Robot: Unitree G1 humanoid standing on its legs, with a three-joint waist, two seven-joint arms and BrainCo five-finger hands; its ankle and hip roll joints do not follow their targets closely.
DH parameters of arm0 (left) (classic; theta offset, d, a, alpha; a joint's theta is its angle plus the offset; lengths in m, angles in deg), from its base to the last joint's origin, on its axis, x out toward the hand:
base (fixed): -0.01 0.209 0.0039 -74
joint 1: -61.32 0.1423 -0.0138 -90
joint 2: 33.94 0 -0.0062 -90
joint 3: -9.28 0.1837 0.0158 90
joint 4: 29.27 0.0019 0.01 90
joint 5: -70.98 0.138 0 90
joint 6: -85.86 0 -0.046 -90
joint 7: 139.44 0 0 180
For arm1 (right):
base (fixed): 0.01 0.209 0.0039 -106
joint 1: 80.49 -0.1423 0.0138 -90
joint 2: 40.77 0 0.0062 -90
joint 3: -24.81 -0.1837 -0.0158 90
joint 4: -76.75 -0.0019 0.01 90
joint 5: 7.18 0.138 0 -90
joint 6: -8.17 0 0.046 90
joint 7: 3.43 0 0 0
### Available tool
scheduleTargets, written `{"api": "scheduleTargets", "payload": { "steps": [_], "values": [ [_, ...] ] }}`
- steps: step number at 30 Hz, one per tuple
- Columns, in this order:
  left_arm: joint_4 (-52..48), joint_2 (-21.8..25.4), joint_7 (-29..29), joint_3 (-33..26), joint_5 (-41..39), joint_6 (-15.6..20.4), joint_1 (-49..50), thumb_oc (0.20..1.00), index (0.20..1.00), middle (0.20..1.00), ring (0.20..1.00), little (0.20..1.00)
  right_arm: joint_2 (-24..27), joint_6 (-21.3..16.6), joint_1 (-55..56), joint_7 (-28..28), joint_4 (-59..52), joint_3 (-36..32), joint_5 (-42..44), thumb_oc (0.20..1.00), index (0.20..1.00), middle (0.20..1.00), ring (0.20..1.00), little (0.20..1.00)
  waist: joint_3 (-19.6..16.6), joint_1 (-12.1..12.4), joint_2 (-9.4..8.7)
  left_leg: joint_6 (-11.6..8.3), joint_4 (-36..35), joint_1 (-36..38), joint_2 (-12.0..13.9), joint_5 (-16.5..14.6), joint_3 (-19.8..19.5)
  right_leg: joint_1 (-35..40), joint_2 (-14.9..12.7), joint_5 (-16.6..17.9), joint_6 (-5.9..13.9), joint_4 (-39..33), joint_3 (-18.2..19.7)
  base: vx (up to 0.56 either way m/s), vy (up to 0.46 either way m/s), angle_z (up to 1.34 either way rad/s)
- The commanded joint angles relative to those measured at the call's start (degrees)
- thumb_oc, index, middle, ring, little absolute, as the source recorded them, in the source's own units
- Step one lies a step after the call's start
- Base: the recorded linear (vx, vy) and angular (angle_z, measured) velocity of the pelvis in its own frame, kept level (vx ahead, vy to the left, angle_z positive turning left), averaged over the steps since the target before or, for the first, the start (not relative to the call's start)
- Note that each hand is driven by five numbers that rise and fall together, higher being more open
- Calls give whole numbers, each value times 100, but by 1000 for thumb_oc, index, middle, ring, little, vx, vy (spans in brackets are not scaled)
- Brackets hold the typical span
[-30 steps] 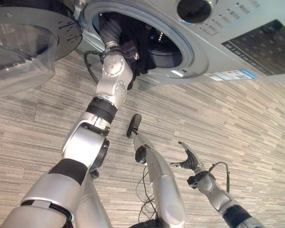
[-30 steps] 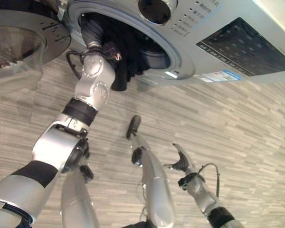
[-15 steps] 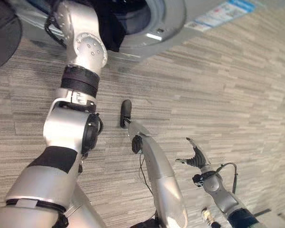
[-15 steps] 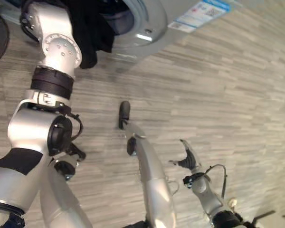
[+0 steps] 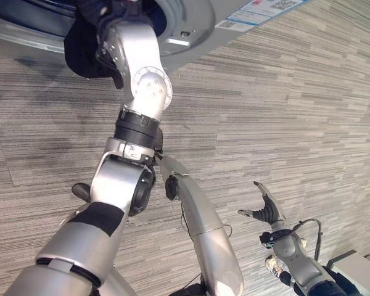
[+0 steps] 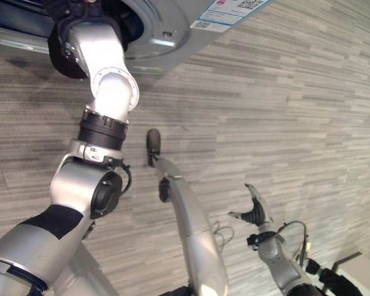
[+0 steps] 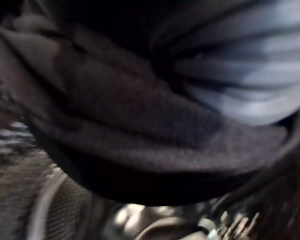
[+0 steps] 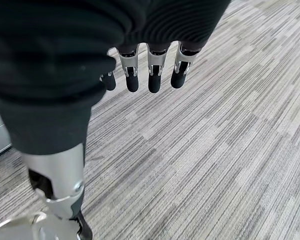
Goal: Grab the laundry basket,head to the washer,open it,put in the laundry and shut it.
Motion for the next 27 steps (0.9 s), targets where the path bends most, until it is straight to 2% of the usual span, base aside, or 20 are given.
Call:
{"api": "scheduleTargets", "payload": {
  "steps": [1, 2, 3, 4, 5, 6, 7, 8, 9, 10, 12, 15, 18, 19, 26, 27],
  "values": [
    [23, -117, 101, 244, 406, -54, -305, 200, 200, 200, 200, 200, 513, -61, 516, -215, -311, -131, 83, 1000, 1000, 1000, 1000, 1000, -193, -246, -120, -14, 455, -526, 489, 17, -720, -98, 248, -629, 640, -69, -259, 53, -85, -33],
    [457, 183, -135, 73, 334, -100, -431, 200, 200, 200, 200, 200, 538, -147, 504, -251, -407, -137, 127, 1000, 1000, 1000, 1000, 1000, -241, -260, -209, -44, 586, -604, 634, 1, -839, -117, 342, -616, 642, -67, -283, 47, -85, -41],
    [494, 204, -127, 60, 325, -101, -468, 200, 200, 200, 200, 200, 547, -149, 490, -251, -412, -128, 129, 1000, 1000, 1000, 1000, 1000, -237, -269, -207, -35, 605, -629, 647, 7, -844, -126, 350, -601, 628, -78, -290, 61, -121, -47],
    [1191, 906, -363, 0, 435, -310, -854, 200, 200, 200, 200, 200, 592, -300, 406, -244, -438, -123, 227, 1000, 1000, 1000, 1000, 1000, -293, -313, -257, -80, 688, -691, 786, 29, -953, -135, 436, -588, 633, -81, -324, 49, -62, -23],
    [1393, 1375, -530, 90, 789, -475, -968, 200, 200, 200, 200, 200, 639, -423, 458, -237, -486, -211, 281, 1000, 1000, 1000, 1000, 1000, -332, -336, -258, -117, 697, -666, 848, 53, -978, -129, 468, -596, 652, -54, -339, 48, -66, -12],
    [1415, 1407, -565, 87, 825, -501, -1013, 200, 200, 200, 200, 200, 646, -435, 437, -230, -499, -196, 287, 1000, 1000, 1000, 1000, 1000, -324, -357, -273, -111, 704, -679, 859, 67, -974, -134, 476, -580, 637, -67, -342, 49, -38, -8],
    [2134, 2270, -148, 1162, 2086, -1520, -1327, 200, 200, 200, 200, 200, 891, -680, 618, -51, -484, -352, 552, 1000, 1000, 1000, 1000, 1000, -391, -443, -243, -170, 738, -665, 969, 104, -1034, -88, 505, -614, 659, -63, -370, 24, -37, -10],
    [2546, 2674, 81, 1765, 2709, -1858, -1383, 200, 200, 200, 200, 200, 1028, -782, 693, 30, -559, -505, 643, 1000, 1000, 1000, 1000, 1000, -391, -452, -226, -174, 754, -664, 1009, 182, -1058, -59, 503, -604, 649, -69, -394, 22, -37, -10],
    [2592, 2683, 102, 1793, 2721, -1862, -1431, 200, 200, 200, 200, 200, 1014, -783, 693, 47, -582, -507, 656, 1000, 1000, 1000, 1000, 1000, -381, -455, -253, -167, 756, -678, 1010, 200, -1063, -60, 505, -589, 635, -84, -401, -4, -7, -24],
    [3026, 3128, 359, 2379, 3152, -2110, -1568, 200, 200, 200, 200, 200, 1165, -843, 822, 109, -634, -748, 720, 1000, 1000, 1000, 1000, 1000, -371, -390, -160, -186, 709, -644, 1053, 268, -1083, -22, 500, -632, 634, -80, -421, 3, -19, -37],
    [3251, 3238, 556, 2501, 3044, -2122, -1634, 200, 200, 200, 200, 200, 1039, -858, 810, 98, -527, -891, 873, 1000, 1000, 1000, 1000, 1000, -361, -261, -20, -154, 646, -655, 1043, 341, -1101, 2, 468, -685, 587, -61, -493, 2, -68, -17],
    [3326, 3073, 548, 2339, 3073, -2117, -1441, 200, 200, 200, 200, 200, 998, -929, 765, 108, -510, -799, 940, 1000, 1000, 1000, 1000, 1000, -342, -142, 89, -150, 552, -702, 958, 384, -1150, -23, 388, -693, 581, -51, -583, -13, -43, 28],
    [3312, 3023, 502, 2300, 3153, -2123, -1369, 200, 200, 200, 200, 200, 1006, -939, 745, 112, -517, -744, 923, 1000, 1000, 1000, 1000, 1000, -351, -131, 120, -152, 525, -725, 922, 400, -1154, -33, 359, -688, 580, -55, -609, -14, 6, 17],
    [3315, 2861, 459, 2242, 3122, -2113, -1342, 200, 200, 200, 200, 200, 1066, -988, 664, 140, -513, -604, 1026, 1000, 1000, 1000, 1000, 1000, -329, -75, 147, -176, 469, -762, 852, 419, -1141, -46, 299, -704, 558, -68, -644, -17, 24, 7],
    [3356, 2802, 465, 2262, 3117, -2145, -1427, 200, 200, 200, 200, 200, 1112, -1036, 618, 167, -479, -529, 1080, 1000, 1000, 1000, 1000, 1000, -307, -90, 152, -183, 412, -776, 786, 420, -1124, -47, 246, -698, 555, -80, -657, -8, 20, 7],
    [3370, 2776, 500, 2313, 3072, -2141, -1524, 395, 395, 395, 395, 395, 1179, -1060, 583, 202, -438, -481, 1114, 1000, 1000, 1000, 1000, 1000, -309, -101, 169, -189, 343, -790, 719, 423, -1115, -45, 209, -694, 552, -119, -675, -13, 57, 5]
  ]
}}
